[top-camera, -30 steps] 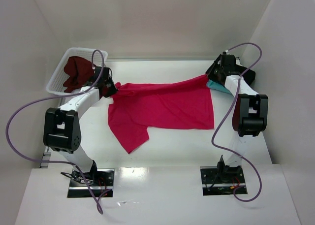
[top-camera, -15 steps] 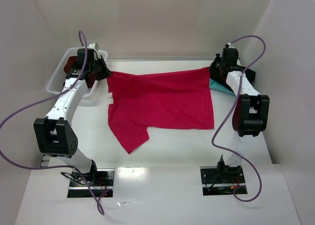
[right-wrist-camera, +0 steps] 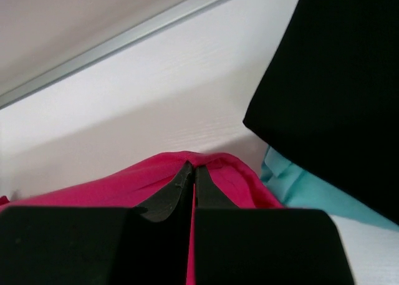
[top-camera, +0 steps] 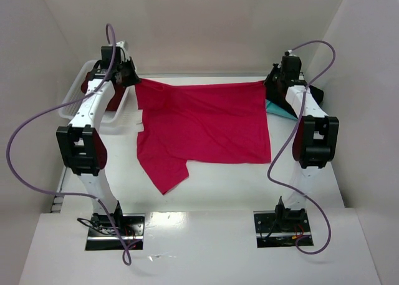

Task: Fold and stack the t-shirts

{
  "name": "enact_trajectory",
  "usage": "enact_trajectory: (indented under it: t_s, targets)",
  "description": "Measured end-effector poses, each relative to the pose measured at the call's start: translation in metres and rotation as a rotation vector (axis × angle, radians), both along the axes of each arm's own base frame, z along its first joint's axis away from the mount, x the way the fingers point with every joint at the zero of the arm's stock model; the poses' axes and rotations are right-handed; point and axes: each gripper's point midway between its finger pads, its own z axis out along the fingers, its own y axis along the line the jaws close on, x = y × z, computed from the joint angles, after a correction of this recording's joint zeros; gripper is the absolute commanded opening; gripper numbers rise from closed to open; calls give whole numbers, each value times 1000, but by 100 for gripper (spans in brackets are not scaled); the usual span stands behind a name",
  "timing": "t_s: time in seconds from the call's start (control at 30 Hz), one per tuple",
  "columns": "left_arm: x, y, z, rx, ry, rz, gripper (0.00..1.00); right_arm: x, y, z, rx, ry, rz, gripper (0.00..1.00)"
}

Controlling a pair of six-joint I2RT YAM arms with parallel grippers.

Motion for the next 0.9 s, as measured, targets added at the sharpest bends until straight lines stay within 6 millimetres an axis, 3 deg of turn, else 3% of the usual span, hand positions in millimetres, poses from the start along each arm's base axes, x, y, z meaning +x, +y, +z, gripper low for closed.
enact_trajectory:
  t_s: [0.27,0.53,0.63,0.9]
  targets:
    - [67,4,10,50,-90,-21,0,36,-1,-5,2,-15,4,0]
    - [112,6,-16,93,-87,-50,0,47,-2,-35,2,34,7,0]
    - [121,6,-18,102,-93,-55,0,48,-2,-44,3,52,8,0]
    - [115,7,-19,126,-67,-66,0,47,-2,-49,2,65,5,0]
